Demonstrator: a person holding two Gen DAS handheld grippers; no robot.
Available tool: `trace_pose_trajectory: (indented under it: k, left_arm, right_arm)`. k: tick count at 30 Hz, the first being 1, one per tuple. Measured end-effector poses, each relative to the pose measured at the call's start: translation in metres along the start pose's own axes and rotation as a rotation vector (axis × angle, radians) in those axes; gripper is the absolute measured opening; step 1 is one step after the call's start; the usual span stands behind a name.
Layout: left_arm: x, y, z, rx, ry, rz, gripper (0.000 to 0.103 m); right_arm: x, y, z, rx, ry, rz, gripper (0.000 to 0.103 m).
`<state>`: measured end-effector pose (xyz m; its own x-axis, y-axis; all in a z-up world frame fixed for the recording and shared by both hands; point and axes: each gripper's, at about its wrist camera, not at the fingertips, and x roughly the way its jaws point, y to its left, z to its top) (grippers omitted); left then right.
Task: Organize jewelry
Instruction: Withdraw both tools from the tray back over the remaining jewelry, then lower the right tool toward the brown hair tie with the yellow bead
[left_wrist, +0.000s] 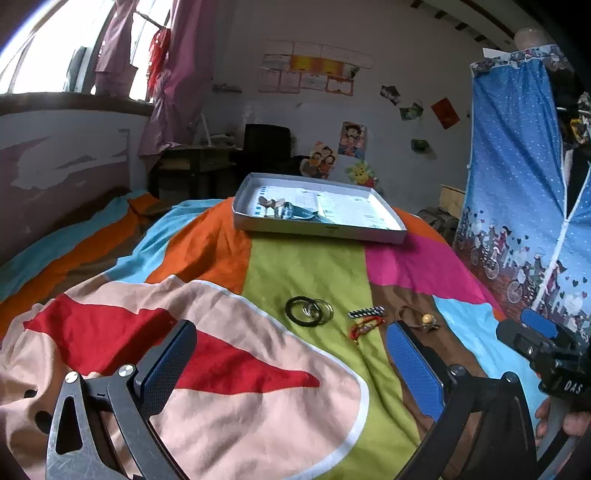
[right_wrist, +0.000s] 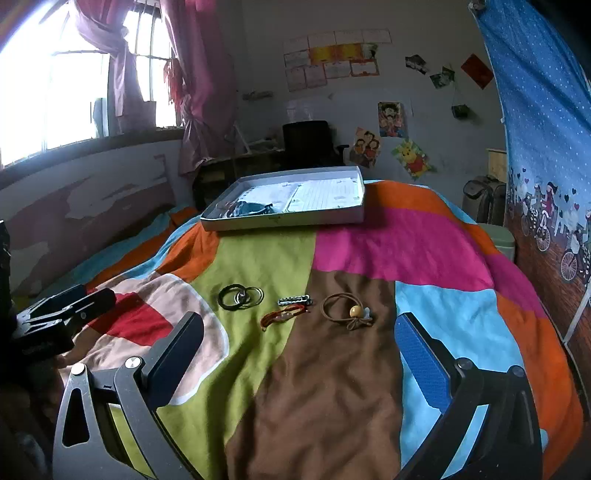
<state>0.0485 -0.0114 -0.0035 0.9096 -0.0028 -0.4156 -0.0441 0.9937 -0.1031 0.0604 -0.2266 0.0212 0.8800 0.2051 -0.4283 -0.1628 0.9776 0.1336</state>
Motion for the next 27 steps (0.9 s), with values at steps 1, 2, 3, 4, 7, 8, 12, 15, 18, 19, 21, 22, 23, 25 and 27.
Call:
trace_pose_trajectory:
  k: [1,2,3,4,7,8,12,15,18,19,21,22,23,25,27]
  left_arm:
    - [0.001,0.000,0.001,-0.002,0.000,0.003,0.103]
    - [0.003,0.001,0.002,-0.004,0.001,0.004,0.103]
    - [0.005,0.001,0.003,-0.006,0.006,0.005,0.103]
    - [0.008,0.001,0.004,-0.003,0.009,0.007,0.103]
    - [0.018,0.002,0.007,0.018,0.022,0.033,0.103]
    - [0.023,0.002,0.009,0.025,0.028,0.037,0.103]
    - [0.040,0.006,0.014,0.030,0.031,0.044,0.103]
    - [0.054,0.007,0.018,0.036,0.050,0.034,0.103]
    - [0.066,0.007,0.018,0.047,0.065,0.017,0.103]
    - [0.070,0.008,0.018,0.047,0.069,0.012,0.103]
    - [0.076,0.008,0.017,0.042,0.079,0.003,0.103]
    - [0.079,0.008,0.016,0.039,0.086,-0.003,0.103]
    - [0.082,0.008,0.016,0.037,0.092,-0.009,0.103]
    - [0.088,0.007,0.016,0.037,0.101,-0.022,0.103]
    - [0.096,0.005,0.016,0.043,0.110,-0.033,0.103]
  right_arm:
    - [0.002,0.000,-0.001,0.000,0.002,-0.001,0.102]
    - [0.004,0.000,-0.001,0.000,0.006,-0.003,0.102]
    - [0.006,-0.001,-0.001,0.001,0.012,-0.005,0.102]
    - [0.008,-0.001,-0.001,0.001,0.017,-0.008,0.102]
    - [0.012,-0.002,-0.002,0.003,0.027,-0.014,0.102]
    - [0.013,-0.004,-0.002,0.005,0.031,-0.009,0.102]
    - [0.023,-0.007,-0.001,0.012,0.048,-0.003,0.102]
    - [0.031,-0.009,-0.001,0.027,0.063,0.000,0.102]
    - [0.039,-0.013,-0.001,0.036,0.085,0.005,0.102]
    - [0.041,-0.013,-0.001,0.032,0.091,0.003,0.102]
    - [0.046,-0.017,0.000,0.029,0.109,0.006,0.102]
    - [0.049,-0.019,0.001,0.031,0.119,0.011,0.102]
    - [0.053,-0.021,0.002,0.034,0.134,0.017,0.102]
    - [0.063,-0.026,0.004,0.038,0.159,0.019,0.102]
    - [0.071,-0.029,0.006,0.039,0.171,0.020,0.102]
